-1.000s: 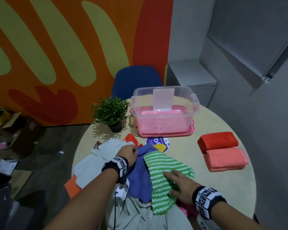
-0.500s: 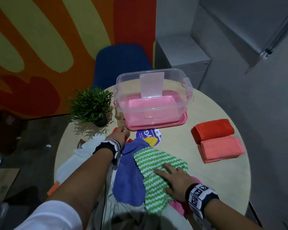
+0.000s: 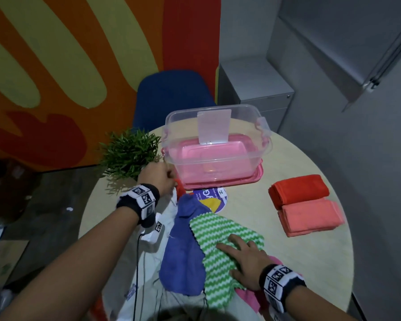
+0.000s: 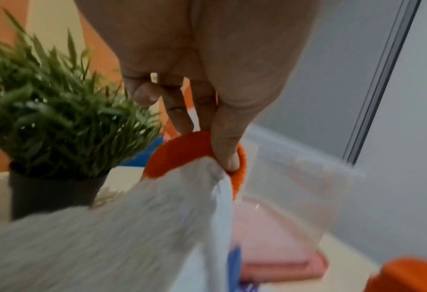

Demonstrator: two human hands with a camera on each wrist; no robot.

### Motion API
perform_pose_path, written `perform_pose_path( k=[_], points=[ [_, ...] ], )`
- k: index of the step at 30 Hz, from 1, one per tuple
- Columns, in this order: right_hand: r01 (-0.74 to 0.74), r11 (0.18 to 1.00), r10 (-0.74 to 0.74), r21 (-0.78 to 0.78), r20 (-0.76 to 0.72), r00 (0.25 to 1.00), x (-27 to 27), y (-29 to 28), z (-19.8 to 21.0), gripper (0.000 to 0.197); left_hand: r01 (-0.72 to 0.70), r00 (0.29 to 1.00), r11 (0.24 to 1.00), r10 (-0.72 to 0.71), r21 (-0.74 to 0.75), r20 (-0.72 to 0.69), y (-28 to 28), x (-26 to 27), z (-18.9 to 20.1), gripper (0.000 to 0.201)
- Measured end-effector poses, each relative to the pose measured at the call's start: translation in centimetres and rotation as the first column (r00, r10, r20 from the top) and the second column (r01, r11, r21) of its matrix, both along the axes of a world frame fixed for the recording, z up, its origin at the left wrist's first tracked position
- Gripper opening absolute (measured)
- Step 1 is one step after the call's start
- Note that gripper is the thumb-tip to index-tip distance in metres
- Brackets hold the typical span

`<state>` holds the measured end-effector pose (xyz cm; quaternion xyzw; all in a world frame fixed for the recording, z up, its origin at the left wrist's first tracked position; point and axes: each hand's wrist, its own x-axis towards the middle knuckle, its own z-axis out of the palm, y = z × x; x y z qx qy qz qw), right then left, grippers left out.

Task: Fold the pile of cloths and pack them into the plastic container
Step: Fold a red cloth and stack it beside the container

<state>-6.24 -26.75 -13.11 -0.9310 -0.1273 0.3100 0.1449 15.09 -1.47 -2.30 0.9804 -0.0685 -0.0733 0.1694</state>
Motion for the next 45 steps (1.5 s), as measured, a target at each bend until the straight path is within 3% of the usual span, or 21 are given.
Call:
perform_pose_path(
  k=[4, 9, 12, 14, 16, 18, 20, 22, 24, 27, 29, 32, 35, 38, 41, 45],
  points=[
    [-0.008, 1.000, 0.008, -0.024, -0.007, 1.000, 0.0, 0.2, 0.4, 0.074, 0.028, 0.988, 0.968, 0.011, -0.248, 0.155, 0.2, -1.4, 5.5, 0.012],
    [-0.005, 0.999, 0.002, -0.046, -0.049, 0.999, -0.1, 0.5, 1.4, 0.075, 0.210, 0.917, 0.926, -0.075, -0.314, 0.391, -0.7, -4.6, 12.2, 0.010],
    [0.051, 0.997, -0.047, 0.062, -0.064, 0.997, 0.6, 0.8, 3.6, 0.058, 0.348, 0.869, 0.882, -0.176, -0.318, 0.463, -1.5, -6.1, 15.2, 0.010],
    [0.114, 0.986, -0.122, 0.125, 0.057, 0.991, 1.5, 0.6, 6.0, 0.047, 0.449, 0.834, 0.857, -0.303, -0.251, 0.461, -2.3, -7.1, 16.9, 0.014],
    [0.183, 0.957, -0.232, 0.223, 0.219, 0.948, 2.6, -0.2, 8.6, 0.055, 0.533, 0.803, 0.817, -0.407, -0.221, 0.435, -3.2, -8.2, 18.1, 0.021],
    [0.230, 0.881, -0.397, 0.414, 0.380, 0.835, 3.6, -1.3, 11.3, 0.074, 0.573, 0.790, 0.793, -0.467, -0.206, 0.397, -4.1, -9.5, 18.5, 0.031],
    [0.173, 0.803, -0.506, 0.571, 0.499, 0.704, 4.6, -2.5, 13.9, 0.092, 0.594, 0.780, 0.791, -0.520, -0.149, 0.348, -5.0, -10.7, 18.6, 0.033],
    [0.053, 0.781, -0.488, 0.622, 0.557, 0.672, 5.2, -3.4, 16.3, 0.097, 0.626, 0.747, 0.777, -0.572, -0.066, 0.339, -6.3, -11.7, 18.7, 0.025],
    [-0.052, 0.832, -0.358, 0.553, 0.605, 0.711, 5.3, -4.2, 17.9, 0.074, 0.643, 0.725, 0.765, -0.591, -0.040, 0.353, -7.7, -12.7, 18.9, 0.017],
    [-0.075, 0.866, -0.273, 0.495, 0.592, 0.758, 4.3, -5.8, 19.3, 0.019, 0.602, 0.759, 0.798, -0.560, -0.031, 0.332, -9.0, -13.5, 19.4, 0.016],
    [0.007, 0.833, -0.380, 0.553, 0.562, 0.734, 3.6, -7.6, 19.9, 0.008, 0.512, 0.822, 0.857, -0.508, 0.056, 0.257, -8.8, -13.4, 19.9, 0.019],
    [0.086, 0.819, -0.479, 0.567, 0.594, 0.646, 3.3, -10.9, 20.6, 0.009, 0.380, 0.900, 0.915, -0.400, 0.137, 0.173, -7.6, -13.2, 20.3, 0.014],
    [0.116, 0.828, -0.504, 0.548, 0.639, 0.581, 3.6, -13.3, 21.1, 0.011, 0.260, 0.941, 0.965, -0.259, 0.024, 0.217, -6.7, -13.7, 20.3, 0.007],
    [0.112, 0.778, -0.572, 0.618, 0.624, 0.532, 3.8, -14.8, 22.3, 0.012, 0.169, 0.957, 0.977, -0.130, -0.132, 0.261, -5.5, -14.6, 20.3, 0.007],
    [0.094, 0.669, -0.639, 0.738, 0.506, 0.579, 3.7, -16.0, 23.3, 0.017, 0.114, 0.969, 0.940, -0.033, -0.322, 0.247, -3.7, -15.7, 20.2, 0.004],
    [0.089, 0.447, -0.674, 0.890, 0.270, 0.688, 2.7, -16.0, 24.5, 0.020, 0.044, 0.989, 0.890, 0.025, -0.454, 0.145, -1.6, -17.6, 19.9, 0.006]
  ],
)
